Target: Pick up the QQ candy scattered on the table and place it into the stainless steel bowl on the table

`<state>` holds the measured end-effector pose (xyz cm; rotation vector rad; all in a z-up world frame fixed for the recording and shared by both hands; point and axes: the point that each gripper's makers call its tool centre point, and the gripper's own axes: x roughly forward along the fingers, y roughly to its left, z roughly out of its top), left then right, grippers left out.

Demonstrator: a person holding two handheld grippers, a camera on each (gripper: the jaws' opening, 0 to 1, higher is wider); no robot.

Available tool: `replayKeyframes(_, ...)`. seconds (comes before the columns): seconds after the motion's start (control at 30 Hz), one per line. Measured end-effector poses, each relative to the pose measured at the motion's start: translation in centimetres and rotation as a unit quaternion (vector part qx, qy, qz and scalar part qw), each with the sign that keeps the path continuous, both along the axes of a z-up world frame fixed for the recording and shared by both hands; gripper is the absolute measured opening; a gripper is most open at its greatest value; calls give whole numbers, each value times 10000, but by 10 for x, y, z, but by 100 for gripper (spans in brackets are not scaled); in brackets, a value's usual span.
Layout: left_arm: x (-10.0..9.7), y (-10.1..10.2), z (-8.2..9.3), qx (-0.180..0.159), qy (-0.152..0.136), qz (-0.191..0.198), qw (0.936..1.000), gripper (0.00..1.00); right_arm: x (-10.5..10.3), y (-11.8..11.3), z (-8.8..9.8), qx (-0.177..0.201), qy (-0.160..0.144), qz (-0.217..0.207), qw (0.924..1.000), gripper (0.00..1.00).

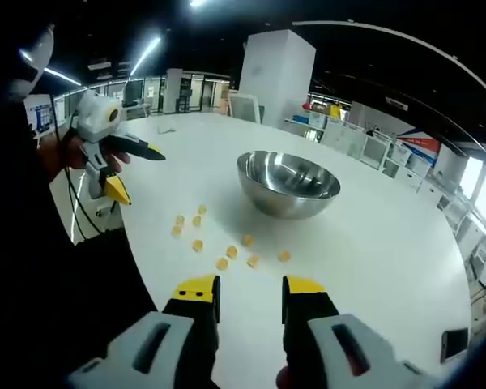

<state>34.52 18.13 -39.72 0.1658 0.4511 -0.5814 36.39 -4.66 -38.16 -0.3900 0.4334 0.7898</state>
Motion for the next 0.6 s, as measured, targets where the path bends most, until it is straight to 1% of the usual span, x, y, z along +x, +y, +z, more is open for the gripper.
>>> replayKeyframes(0.2, 0, -2, -1, -3, 46, -36, 10000, 94, 2, -4, -5, 8, 28, -61, 10000, 30)
replayKeyframes(0.37, 0, -3, 1, -12, 15, -68, 10000, 92, 4, -2, -3, 19, -6, -46, 10000, 29)
replayKeyframes(0.6, -1, -4, -3, -3, 57, -110, 9999, 91, 7, -3, -4, -72, -23, -31, 10000, 29)
